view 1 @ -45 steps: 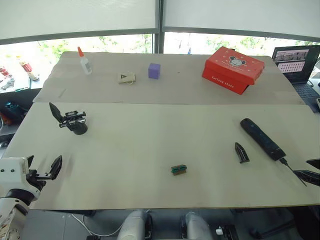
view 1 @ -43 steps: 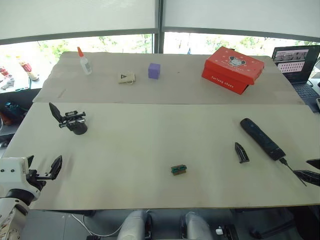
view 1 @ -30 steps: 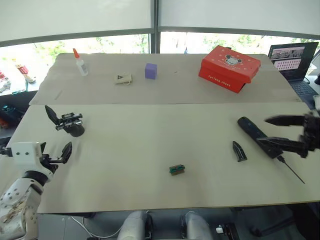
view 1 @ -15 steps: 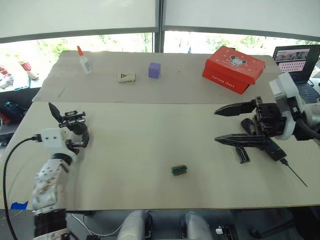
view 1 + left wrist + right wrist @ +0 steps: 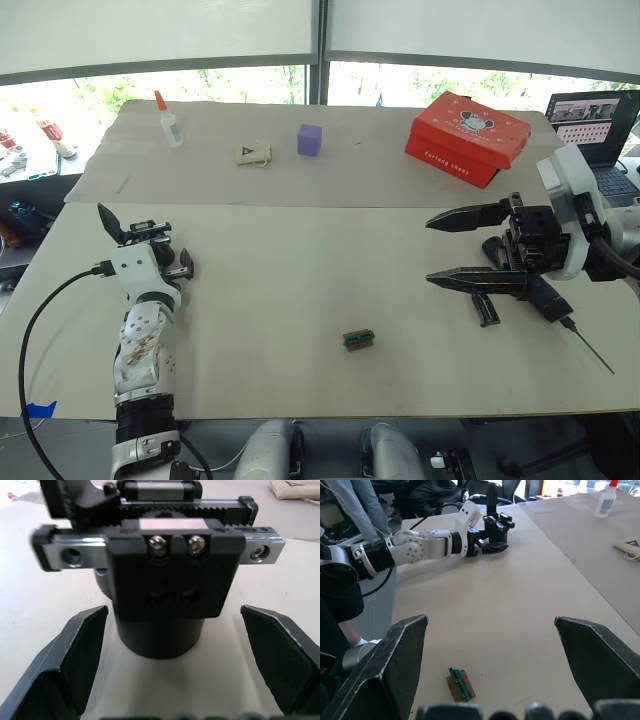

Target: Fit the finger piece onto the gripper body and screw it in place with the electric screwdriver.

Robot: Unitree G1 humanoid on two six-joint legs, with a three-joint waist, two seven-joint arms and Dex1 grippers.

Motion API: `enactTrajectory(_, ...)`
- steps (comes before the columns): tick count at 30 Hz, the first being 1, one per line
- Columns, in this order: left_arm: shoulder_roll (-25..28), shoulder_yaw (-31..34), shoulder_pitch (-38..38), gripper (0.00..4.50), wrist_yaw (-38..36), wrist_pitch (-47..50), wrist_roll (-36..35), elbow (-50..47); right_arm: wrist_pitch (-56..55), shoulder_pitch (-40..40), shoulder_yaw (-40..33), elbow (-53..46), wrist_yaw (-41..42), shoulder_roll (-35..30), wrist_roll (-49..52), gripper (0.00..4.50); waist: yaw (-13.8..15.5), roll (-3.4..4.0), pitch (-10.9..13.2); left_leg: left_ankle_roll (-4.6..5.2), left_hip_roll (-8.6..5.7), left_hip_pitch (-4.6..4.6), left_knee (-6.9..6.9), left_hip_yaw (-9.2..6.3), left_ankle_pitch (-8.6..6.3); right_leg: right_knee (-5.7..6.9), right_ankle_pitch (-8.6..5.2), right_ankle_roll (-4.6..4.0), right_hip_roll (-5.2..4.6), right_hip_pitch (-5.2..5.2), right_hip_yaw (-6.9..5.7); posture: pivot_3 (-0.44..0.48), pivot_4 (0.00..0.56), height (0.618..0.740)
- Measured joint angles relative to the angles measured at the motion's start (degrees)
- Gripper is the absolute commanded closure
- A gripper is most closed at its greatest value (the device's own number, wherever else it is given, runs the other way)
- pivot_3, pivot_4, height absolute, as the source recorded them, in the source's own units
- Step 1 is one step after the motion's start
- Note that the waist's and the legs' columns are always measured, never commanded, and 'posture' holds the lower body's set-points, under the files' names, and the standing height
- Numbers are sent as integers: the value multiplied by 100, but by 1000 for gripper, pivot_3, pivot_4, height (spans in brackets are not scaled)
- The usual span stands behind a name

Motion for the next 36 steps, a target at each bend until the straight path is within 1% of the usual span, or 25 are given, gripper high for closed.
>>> enactTrajectory(3, 1, -12, -92, 11, 14, -187, 50, 192, 0, 0, 0, -13, -30, 4, 4, 0, 1, 0, 0, 0, 0, 0, 1, 0, 0, 0, 0, 0, 1, 0, 0, 0, 150, 740)
enactTrajectory(6, 13, -34, -128, 774, 29, -408, 156, 360, 0, 0, -1, -18, -61, 25, 48, 0, 2, 0, 0, 0, 0, 1, 1, 1, 0, 0, 0, 0, 1, 1, 0, 0, 150, 740)
enactTrajectory(7, 32, -37, -133, 1257, 26, -485, 170, 419, 0, 0, -1, -18, -70, 31, 88, 0, 3, 0, 0, 0, 0, 2, 1, 1, 0, 0, 0, 0, 1, 1, 0, 0, 150, 740)
enactTrajectory(8, 58, -39, -138, 1914, 13, -620, 204, 506, 0, 0, -1, -23, -78, 41, 134, 0, 4, 0, 0, -1, 0, 1, 1, 0, 1, 1, 0, 0, 1, 1, 0, 0, 150, 740)
enactTrajectory(9, 68, -46, -139, 2143, 2, -672, 213, 540, 0, 0, -1, -25, -81, 41, 157, 0, 4, 0, 0, -1, 0, 2, 1, 0, 1, 1, 0, 0, 0, 1, 0, 0, 150, 740)
enactTrajectory(15, 248, -157, -121, 2192, -263, -1011, 258, 760, 8, 45, -13, -97, -136, 41, 221, 0, 2, 0, 0, -1, 1, 1, 1, 0, 1, 2, 0, 0, 0, 0, -1, 0, 150, 740)
enactTrajectory(18, 453, -258, -75, 2192, -789, -1087, 185, 778, 85, 215, -54, -206, -218, 41, 307, 0, 4, -5, 3, -1, 0, -6, 1, -1, 1, 0, 0, 0, 0, -3, -5, 0, 150, 740)
enactTrajectory(20, 614, -390, -93, 2192, -1407, -1064, -16, 778, 100, 375, -111, -300, -222, 35, 334, 0, 22, -8, 5, -1, 0, -12, 4, -1, 1, 0, 1, 1, 1, -3, -11, 0, 150, 740)
enactTrajectory(22, 829, -639, -239, 2192, -2209, -960, -266, 778, 99, 538, -191, -317, -206, -15, 327, 0, 59, -15, 9, 0, -3, -24, 11, -3, 1, 0, 3, 5, 5, -5, -21, 0, 150, 740)
enactTrajectory(25, 1204, -1155, -708, 2192, -3610, -726, -545, 777, 86, 637, -252, -331, -198, -92, 309, 0, 83, -21, 13, 1, -4, -38, 20, -5, 2, 0, 7, 11, 16, -7, -26, 0, 150, 740)
enactTrajectory(27, 1406, -1654, -1193, 2192, -4754, -443, -771, 731, -14, 783, -356, -400, -221, -101, 225, 0, 94, -21, 13, 3, -7, -43, 21, -7, 4, 1, 11, 19, 24, -5, -27, 0, 150, 740)
enactTrajectory(29, 1400, -2121, -1547, 2192, -5605, -273, -906, 655, -46, 875, -447, -440, -267, -100, 185, 0, 64, -21, 13, 4, -12, -42, 18, -6, 4, -5, 14, 24, 26, -4, -25, 0, 150, 740)
enactTrajectory(32, 1299, -2652, -1790, 2192, -6407, -176, -938, 714, -46, 1107, -583, -577, -365, -98, 191, 0, -8, -21, 13, 3, -9, -40, 10, -5, 5, -10, 13, 25, 39, -6, -25, 0, 150, 740)
enactTrajectory(34, 1099, -3079, -2089, 2192, -7020, -218, -864, 1022, -13, 1334, -667, -776, -510, -85, 203, 0, -8, -21, 14, -4, -3, -41, 11, -3, 9, -9, 13, 25, 51, -7, -27, 0, 150, 740)
enactTrajectory(35, 844, -3283, -2362, 2192, -7355, -449, -768, 1475, 10, 1504, -752, -952, -582, -87, 230, 0, 6, -20, 14, -7, -2, -41, 12, -3, 12, -8, 13, 25, 53, -6, -27, 0, 150, 740)
enactTrajectory(36, 704, -3374, -2498, 2192, -7496, -611, -705, 1718, 37, 1552, -775, -1057, -625, -87, 276, 0, 7, -22, 15, -7, -1, -42, 16, -2, 12, -10, 13, 25, 54, -7, -27, 0, 150, 740)
